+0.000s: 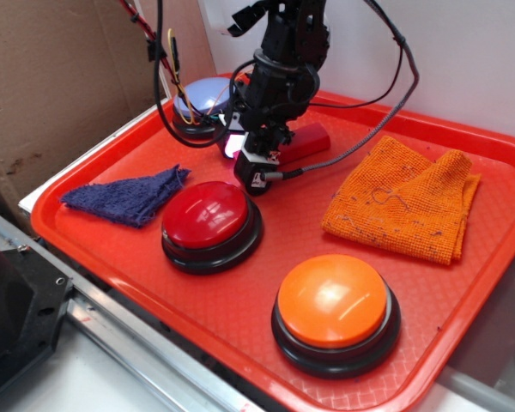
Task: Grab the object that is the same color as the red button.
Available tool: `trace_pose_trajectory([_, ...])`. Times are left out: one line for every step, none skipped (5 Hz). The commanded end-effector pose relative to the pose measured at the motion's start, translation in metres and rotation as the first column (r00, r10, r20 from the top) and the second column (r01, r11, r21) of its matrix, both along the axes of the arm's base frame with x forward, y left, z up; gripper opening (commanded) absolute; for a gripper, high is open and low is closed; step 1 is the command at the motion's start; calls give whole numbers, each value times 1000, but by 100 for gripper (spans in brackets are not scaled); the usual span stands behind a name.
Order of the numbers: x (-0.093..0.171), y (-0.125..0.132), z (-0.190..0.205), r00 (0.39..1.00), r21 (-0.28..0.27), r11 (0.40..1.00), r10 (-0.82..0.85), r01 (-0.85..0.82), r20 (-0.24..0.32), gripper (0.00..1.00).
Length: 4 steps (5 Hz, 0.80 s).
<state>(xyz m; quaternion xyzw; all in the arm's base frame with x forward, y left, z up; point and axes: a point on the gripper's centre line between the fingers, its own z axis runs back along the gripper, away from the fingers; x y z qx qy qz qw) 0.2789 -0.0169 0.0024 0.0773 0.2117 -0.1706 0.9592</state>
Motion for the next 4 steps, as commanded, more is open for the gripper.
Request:
trace_pose_trajectory([-13, 2, 70, 990, -78, 994, 84, -75, 116, 0])
trace_pose_trajectory([-20, -2, 119, 955, -150, 974, 198, -168, 220, 0])
trace_pose_trajectory([-33, 1, 168, 898, -166, 936, 346, -310, 273, 0])
trace_pose_trajectory([-51, 6, 217, 848, -203, 896, 441, -396, 295, 0])
